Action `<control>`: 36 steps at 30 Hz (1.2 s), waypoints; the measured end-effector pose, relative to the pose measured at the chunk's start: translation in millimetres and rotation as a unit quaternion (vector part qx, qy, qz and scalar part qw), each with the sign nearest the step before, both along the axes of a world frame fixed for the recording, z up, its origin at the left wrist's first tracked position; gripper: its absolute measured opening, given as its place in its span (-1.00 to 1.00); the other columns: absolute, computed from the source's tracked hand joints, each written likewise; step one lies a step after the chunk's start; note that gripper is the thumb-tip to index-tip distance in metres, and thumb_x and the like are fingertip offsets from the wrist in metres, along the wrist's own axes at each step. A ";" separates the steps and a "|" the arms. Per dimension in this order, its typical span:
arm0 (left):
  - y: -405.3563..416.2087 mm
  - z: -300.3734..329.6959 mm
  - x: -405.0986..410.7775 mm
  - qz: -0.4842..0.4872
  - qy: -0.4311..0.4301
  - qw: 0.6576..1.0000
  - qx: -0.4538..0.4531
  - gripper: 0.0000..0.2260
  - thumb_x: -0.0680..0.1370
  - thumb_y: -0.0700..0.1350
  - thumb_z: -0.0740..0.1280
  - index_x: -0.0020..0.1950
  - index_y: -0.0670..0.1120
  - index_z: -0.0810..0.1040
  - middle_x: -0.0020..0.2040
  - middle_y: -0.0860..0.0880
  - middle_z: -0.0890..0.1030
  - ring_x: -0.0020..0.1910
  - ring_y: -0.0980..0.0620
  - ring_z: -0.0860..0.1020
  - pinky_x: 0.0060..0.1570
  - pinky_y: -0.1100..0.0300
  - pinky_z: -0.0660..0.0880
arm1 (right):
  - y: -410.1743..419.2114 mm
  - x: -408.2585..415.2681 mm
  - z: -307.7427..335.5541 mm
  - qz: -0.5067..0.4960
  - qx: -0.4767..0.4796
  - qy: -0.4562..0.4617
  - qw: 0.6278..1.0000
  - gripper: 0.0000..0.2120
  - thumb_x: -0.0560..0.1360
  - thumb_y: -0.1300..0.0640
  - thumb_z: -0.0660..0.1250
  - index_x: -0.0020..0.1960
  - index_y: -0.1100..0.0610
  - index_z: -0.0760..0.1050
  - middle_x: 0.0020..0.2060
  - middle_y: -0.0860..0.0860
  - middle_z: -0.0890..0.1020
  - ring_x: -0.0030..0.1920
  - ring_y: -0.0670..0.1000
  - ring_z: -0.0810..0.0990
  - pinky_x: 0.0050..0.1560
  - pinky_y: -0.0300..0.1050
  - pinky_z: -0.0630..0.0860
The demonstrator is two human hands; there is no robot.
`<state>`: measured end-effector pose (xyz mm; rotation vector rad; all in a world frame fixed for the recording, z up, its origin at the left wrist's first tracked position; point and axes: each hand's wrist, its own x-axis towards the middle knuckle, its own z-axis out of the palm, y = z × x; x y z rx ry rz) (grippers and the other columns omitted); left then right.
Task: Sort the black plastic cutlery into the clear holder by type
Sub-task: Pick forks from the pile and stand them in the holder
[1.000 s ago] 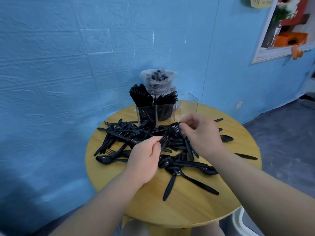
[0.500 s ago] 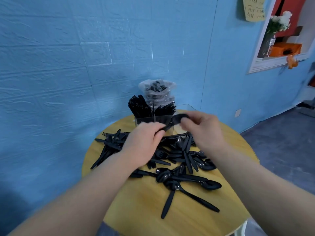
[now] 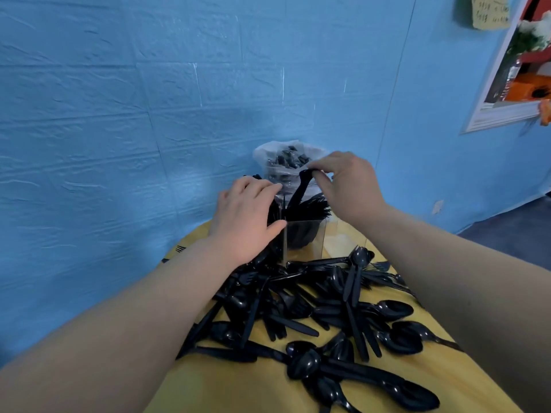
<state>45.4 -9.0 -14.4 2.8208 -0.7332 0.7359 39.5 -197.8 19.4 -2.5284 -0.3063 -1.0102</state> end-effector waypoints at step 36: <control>1.8 -21.7 -7.2 -0.019 -0.087 0.995 -0.046 -0.37 0.37 0.06 0.48 0.40 -0.01 0.39 0.35 -0.02 0.41 0.35 -0.10 0.28 0.20 -0.10 0.28 | -16.6 -20.1 -37.8 0.024 -0.042 0.171 0.984 -0.38 0.40 -0.12 0.43 0.39 0.03 0.36 0.28 0.00 0.46 0.28 0.03 0.43 0.27 -0.01 0.37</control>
